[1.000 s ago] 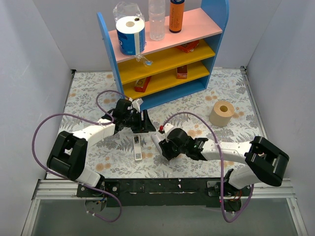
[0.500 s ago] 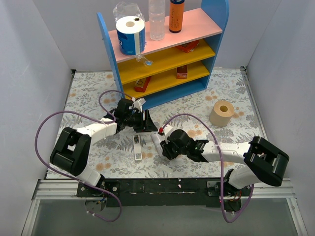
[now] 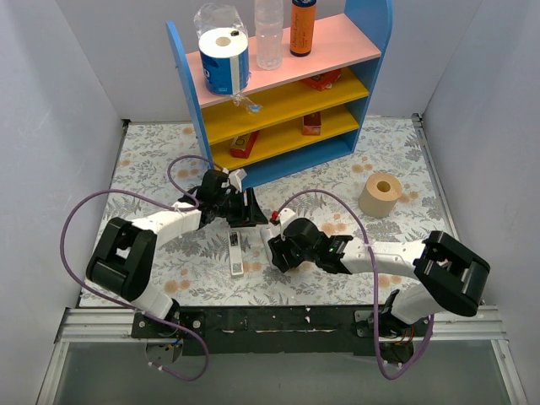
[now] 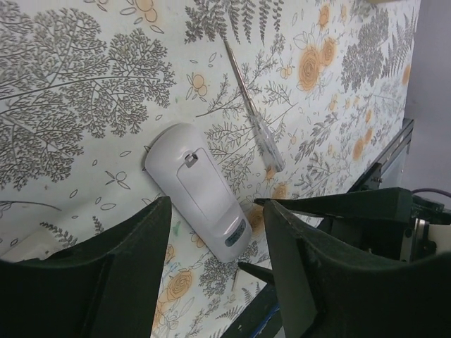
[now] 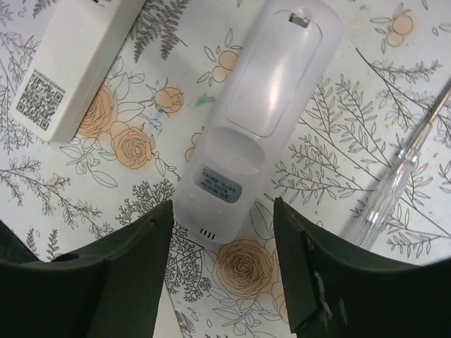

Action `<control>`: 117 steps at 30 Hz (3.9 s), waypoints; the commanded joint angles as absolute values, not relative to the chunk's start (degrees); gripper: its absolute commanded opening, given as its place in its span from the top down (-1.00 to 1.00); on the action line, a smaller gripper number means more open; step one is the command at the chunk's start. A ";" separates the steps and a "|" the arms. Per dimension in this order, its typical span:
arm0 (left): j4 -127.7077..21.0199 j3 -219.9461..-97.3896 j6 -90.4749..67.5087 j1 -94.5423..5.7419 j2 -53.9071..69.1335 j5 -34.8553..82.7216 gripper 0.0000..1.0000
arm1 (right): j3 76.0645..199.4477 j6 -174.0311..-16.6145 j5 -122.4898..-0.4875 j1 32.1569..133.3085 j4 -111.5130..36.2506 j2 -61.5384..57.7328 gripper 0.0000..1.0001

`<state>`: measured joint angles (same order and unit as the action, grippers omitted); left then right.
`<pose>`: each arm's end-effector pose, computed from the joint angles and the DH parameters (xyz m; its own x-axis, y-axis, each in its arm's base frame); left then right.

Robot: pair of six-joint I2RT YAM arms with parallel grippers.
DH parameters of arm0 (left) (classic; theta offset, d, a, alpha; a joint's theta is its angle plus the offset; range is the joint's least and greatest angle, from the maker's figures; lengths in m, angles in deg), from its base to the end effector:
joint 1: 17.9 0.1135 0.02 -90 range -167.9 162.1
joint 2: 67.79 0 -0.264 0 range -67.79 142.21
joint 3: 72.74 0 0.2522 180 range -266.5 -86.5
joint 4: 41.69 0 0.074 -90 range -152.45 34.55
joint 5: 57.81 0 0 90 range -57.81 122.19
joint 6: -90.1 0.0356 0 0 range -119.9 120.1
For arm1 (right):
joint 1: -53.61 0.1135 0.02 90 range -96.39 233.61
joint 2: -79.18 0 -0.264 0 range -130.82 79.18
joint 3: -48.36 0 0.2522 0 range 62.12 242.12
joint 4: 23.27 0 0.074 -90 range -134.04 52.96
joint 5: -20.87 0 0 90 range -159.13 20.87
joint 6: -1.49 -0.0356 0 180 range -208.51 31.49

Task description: Unload the batteries from the remote control

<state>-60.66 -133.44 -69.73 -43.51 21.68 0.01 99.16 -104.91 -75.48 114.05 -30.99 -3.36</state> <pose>0.2701 -0.1505 0.1790 -0.8767 -0.4608 0.1381 -0.3890 0.5101 -0.7672 0.1439 0.2457 0.1731 -0.5330 -0.3709 -0.7605 -0.7004 0.6977 0.1506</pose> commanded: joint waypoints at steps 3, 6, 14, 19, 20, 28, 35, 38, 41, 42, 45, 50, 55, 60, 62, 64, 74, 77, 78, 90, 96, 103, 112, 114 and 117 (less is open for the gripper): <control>-70.55 -138.52 -72.06 -43.30 14.48 11.01 -0.11 | 100.00 -116.89 -83.79 115.83 -32.46 -1.07 -0.33; -73.11 -138.62 -73.02 -43.21 11.41 13.99 -0.14 | 101.75 -119.26 -88.28 117.06 -35.71 -2.20 -0.33; -75.49 -137.91 -75.05 -42.51 6.30 17.96 -0.25 | 106.85 -121.29 -92.42 119.96 -40.64 -8.09 -0.33; -76.45 -137.39 -75.93 -42.25 6.21 15.94 -0.25 | 107.65 -121.99 -93.03 120.93 -40.64 -11.26 -0.30; -76.37 -137.04 -76.28 -42.16 5.69 15.59 -0.25 | 107.65 -122.08 -93.30 121.28 -40.64 -11.44 -0.28; -76.81 -136.25 -76.11 -42.16 4.80 15.06 -0.25 | 102.12 -111.21 -88.59 121.63 -31.27 -7.58 -0.01; -74.96 -135.98 -71.98 -42.07 9.02 11.37 -0.12 | 101.76 -96.95 -79.07 119.61 -31.15 -6.34 0.08; -74.87 -136.68 -70.92 -42.16 12.00 10.66 -0.05 | 102.02 -95.19 -77.74 119.35 -30.71 -7.48 0.17; -74.61 -136.86 -70.74 -42.16 14.37 8.82 0.07 | 101.94 -94.84 -78.18 119.09 -30.18 -7.57 0.18; -74.69 -136.86 -71.18 -42.07 14.73 8.55 0.10 | 101.94 -94.92 -78.27 119.00 -29.83 -7.74 0.18; -74.17 -135.81 -71.97 -42.25 15.18 8.12 0.13 | 101.94 -95.10 -78.09 118.82 -29.83 -7.92 0.19; -73.55 -134.84 -71.80 -42.25 15.70 7.59 0.23 | 101.67 -95.45 -78.53 118.73 -29.65 -7.75 0.19; -73.55 -133.87 -71.01 -43.12 16.05 9.51 0.24 | 101.76 -95.80 -79.06 118.73 -29.92 -7.83 0.19; -72.77 -133.61 -69.78 -43.65 17.02 10.14 0.25 | 101.58 -95.98 -79.15 118.65 -29.83 -7.66 0.19; -72.24 -133.35 -69.25 -44.00 17.55 9.96 0.25 | 101.59 -95.98 -79.32 118.73 -29.74 -7.57 0.19; -71.36 -133.34 -68.81 -44.27 17.72 9.35 0.25 | 101.32 -96.24 -79.50 118.64 -29.57 -7.40 0.19; -71.27 -132.55 -68.11 -45.59 19.57 10.57 0.26 | 101.41 -96.86 -79.94 118.64 -29.65 -7.66 0.19; -71.27 -132.38 -68.11 -45.67 20.01 10.84 0.26 | 101.58 -96.94 -80.03 118.64 -29.74 -7.75 0.19; -71.18 -132.29 -68.11 -45.76 20.10 10.75 0.26 | 101.67 -96.95 -80.12 118.64 -29.74 -7.83 0.19; -70.48 -131.59 -68.11 -46.38 20.54 8.91 0.25 | 101.67 -97.47 -80.82 118.56 -30.00 -8.01 0.19; -70.48 -131.41 -68.11 -46.90 21.06 8.38 0.24 | 101.85 -97.56 -80.99 118.56 -30.36 -8.10 0.19; -71.53 -131.15 -67.58 -47.43 20.54 9.34 0.24 | 101.85 -97.91 -81.26 118.47 -30.44 -8.10 0.19; -73.29 -130.97 -66.17 -50.07 20.54 14.79 0.23 | 102.38 -98.09 -81.08 118.12 -30.88 -8.80 0.19; -73.29 -130.80 -66.35 -50.51 20.54 15.58 0.23 | 102.29 -98.18 -81.08 118.12 -30.97 -8.71 0.19; -73.82 -130.80 -66.35 -50.77 20.28 16.99 0.23 | 102.03 -98.44 -81.17 118.03 -30.71 -8.45 0.19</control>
